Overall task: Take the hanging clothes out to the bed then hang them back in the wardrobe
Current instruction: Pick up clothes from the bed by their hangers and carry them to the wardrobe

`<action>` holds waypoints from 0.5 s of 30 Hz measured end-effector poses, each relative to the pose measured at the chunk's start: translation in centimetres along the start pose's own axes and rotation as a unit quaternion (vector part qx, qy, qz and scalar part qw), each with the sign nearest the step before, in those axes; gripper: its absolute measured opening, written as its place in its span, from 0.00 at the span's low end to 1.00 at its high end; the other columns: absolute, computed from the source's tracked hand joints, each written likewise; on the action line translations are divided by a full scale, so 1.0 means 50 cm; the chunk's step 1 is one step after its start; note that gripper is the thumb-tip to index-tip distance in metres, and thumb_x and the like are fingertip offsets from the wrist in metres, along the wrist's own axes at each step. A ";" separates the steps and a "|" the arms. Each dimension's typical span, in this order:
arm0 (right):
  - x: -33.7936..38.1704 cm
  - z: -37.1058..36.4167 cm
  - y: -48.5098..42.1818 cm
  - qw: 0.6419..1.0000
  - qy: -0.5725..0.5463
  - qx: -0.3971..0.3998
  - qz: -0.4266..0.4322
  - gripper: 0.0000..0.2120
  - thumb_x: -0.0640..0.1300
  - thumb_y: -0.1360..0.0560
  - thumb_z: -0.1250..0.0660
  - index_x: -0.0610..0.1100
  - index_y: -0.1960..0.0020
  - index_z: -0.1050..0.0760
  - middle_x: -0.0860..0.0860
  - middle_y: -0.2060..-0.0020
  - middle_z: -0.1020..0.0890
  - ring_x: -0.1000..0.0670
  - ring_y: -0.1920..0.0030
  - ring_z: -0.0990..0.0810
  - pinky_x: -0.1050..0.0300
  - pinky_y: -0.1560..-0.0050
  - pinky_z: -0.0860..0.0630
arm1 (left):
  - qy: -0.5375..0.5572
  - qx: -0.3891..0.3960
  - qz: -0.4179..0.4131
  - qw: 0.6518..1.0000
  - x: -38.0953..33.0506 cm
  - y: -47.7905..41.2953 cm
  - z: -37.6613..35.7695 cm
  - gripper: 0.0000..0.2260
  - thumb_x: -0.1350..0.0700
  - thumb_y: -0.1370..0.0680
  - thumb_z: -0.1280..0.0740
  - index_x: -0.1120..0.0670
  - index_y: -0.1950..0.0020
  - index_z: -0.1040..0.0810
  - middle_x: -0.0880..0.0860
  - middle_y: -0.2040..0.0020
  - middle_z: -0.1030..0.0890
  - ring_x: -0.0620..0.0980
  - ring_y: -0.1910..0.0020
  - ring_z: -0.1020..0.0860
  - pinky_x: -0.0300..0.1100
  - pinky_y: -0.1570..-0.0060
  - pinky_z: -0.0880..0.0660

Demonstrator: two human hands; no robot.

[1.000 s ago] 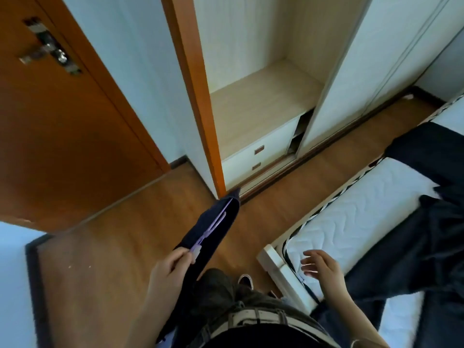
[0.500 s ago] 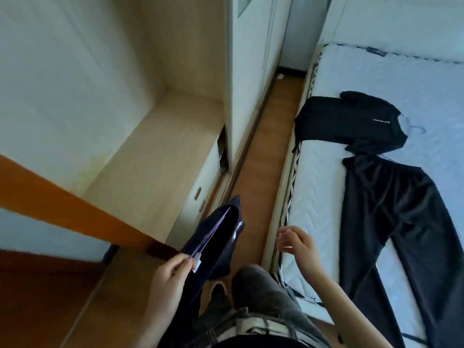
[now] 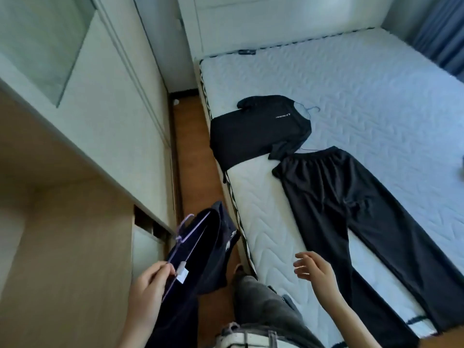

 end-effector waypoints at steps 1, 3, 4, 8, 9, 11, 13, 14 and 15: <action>0.021 -0.001 -0.036 1.000 -0.010 -0.010 -0.005 0.12 0.35 0.19 0.43 0.35 0.52 0.21 0.41 0.63 0.18 0.44 0.63 0.20 0.51 0.59 0.23 | -0.001 -0.002 0.000 1.000 -0.026 -0.048 -0.008 0.14 0.59 0.20 0.37 0.53 0.66 0.22 0.46 0.78 0.36 0.43 0.79 0.39 0.44 0.68 0.45; 0.071 -0.006 -0.105 0.999 -0.025 -0.027 -0.006 0.12 0.36 0.19 0.42 0.37 0.53 0.21 0.41 0.63 0.18 0.46 0.64 0.20 0.53 0.60 0.24 | -0.002 0.000 0.000 1.000 -0.089 -0.133 -0.024 0.12 0.59 0.20 0.37 0.54 0.64 0.21 0.45 0.78 0.37 0.44 0.78 0.40 0.41 0.70 0.46; 0.100 -0.008 -0.141 0.999 -0.033 -0.032 -0.002 0.12 0.36 0.19 0.42 0.38 0.53 0.21 0.41 0.63 0.18 0.47 0.65 0.20 0.54 0.61 0.24 | -0.003 0.008 -0.003 1.000 -0.123 -0.173 -0.034 0.12 0.59 0.20 0.37 0.56 0.63 0.21 0.45 0.77 0.37 0.44 0.78 0.41 0.39 0.71 0.46; 0.201 -0.007 -0.280 0.997 -0.052 -0.056 0.006 0.11 0.36 0.20 0.41 0.40 0.54 0.20 0.42 0.63 0.18 0.48 0.65 0.20 0.51 0.60 0.24 | 0.026 0.019 -0.010 0.999 -0.230 -0.321 -0.070 0.09 0.62 0.20 0.38 0.64 0.58 0.23 0.45 0.79 0.38 0.39 0.81 0.42 0.30 0.80 0.47; 0.220 -0.004 -0.314 0.996 -0.059 -0.066 0.006 0.11 0.36 0.21 0.41 0.40 0.54 0.20 0.43 0.64 0.18 0.48 0.65 0.20 0.50 0.59 0.23 | 0.027 0.026 -0.002 0.999 -0.247 -0.357 -0.079 0.09 0.62 0.20 0.38 0.64 0.57 0.22 0.45 0.78 0.38 0.40 0.80 0.42 0.30 0.79 0.47; 0.258 -0.001 -0.387 0.994 -0.069 -0.090 0.003 0.11 0.37 0.21 0.41 0.41 0.54 0.20 0.44 0.64 0.17 0.48 0.65 0.20 0.49 0.58 0.22 | 0.033 0.048 0.016 0.998 -0.286 -0.427 -0.105 0.09 0.62 0.20 0.39 0.63 0.56 0.23 0.44 0.78 0.39 0.40 0.81 0.42 0.29 0.79 0.46; 0.288 0.001 -0.465 0.991 -0.076 -0.110 -0.005 0.11 0.37 0.21 0.41 0.42 0.53 0.20 0.44 0.63 0.17 0.47 0.63 0.19 0.50 0.57 0.22 | 0.041 0.050 0.034 0.997 -0.313 -0.499 -0.138 0.09 0.64 0.19 0.40 0.64 0.56 0.24 0.44 0.80 0.39 0.39 0.83 0.42 0.28 0.78 0.47; 0.299 0.002 -0.509 0.989 -0.078 -0.122 -0.011 0.11 0.37 0.21 0.41 0.42 0.53 0.20 0.44 0.62 0.17 0.47 0.63 0.20 0.50 0.56 0.21 | 0.045 0.064 0.034 0.996 -0.330 -0.535 -0.161 0.09 0.64 0.19 0.41 0.64 0.57 0.25 0.44 0.81 0.39 0.39 0.84 0.43 0.28 0.77 0.49; 0.305 0.004 -0.556 0.987 -0.078 -0.137 -0.020 0.11 0.37 0.21 0.41 0.42 0.53 0.20 0.44 0.61 0.17 0.47 0.62 0.20 0.50 0.55 0.21 | 0.054 0.075 0.040 0.995 -0.340 -0.578 -0.184 0.09 0.65 0.19 0.42 0.65 0.57 0.26 0.45 0.82 0.39 0.39 0.85 0.43 0.29 0.76 0.50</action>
Point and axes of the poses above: each hand's wrist, its own y-axis away from the middle knuckle, its own z-axis out of the back of the hand, x = y × z, the point moved 3 cm from there along -y, towards the middle knuckle
